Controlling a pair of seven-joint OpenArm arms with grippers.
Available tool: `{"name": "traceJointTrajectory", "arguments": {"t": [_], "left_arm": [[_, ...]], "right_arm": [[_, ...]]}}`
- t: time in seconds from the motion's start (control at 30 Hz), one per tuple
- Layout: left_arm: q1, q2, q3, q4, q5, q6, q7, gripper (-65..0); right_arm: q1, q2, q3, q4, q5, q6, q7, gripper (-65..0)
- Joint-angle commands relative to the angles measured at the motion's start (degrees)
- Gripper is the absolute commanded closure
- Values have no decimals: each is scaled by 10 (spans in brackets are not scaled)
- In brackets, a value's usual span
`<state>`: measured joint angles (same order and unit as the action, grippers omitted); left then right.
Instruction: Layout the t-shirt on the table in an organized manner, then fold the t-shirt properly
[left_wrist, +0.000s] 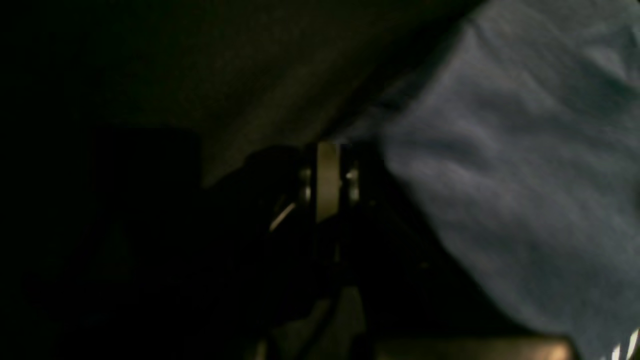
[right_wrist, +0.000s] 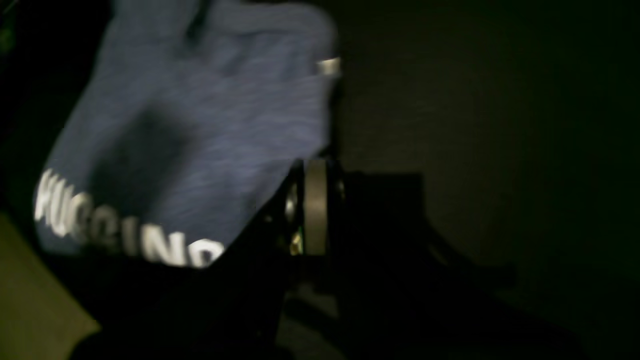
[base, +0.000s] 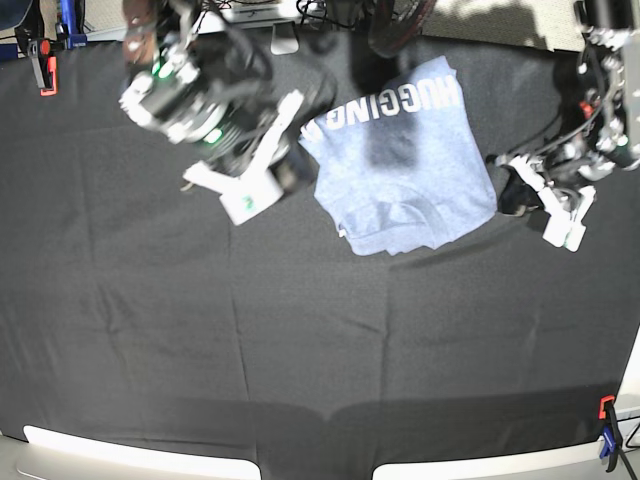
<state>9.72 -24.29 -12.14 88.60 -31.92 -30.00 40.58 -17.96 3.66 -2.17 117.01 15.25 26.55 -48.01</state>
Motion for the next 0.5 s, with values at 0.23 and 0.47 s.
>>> {"name": "traceJointTrajectory", "arguments": {"t": [0.23, 0.47], "left_arm": [[132, -2, -91, 162, -14, 0, -8, 0], [263, -2, -157, 231, -14, 0, 15, 0]], "right_arm": [[-15, 2, 50, 47, 19, -3, 6, 0], [-113, 2, 119, 130, 19, -3, -30, 0]]}}
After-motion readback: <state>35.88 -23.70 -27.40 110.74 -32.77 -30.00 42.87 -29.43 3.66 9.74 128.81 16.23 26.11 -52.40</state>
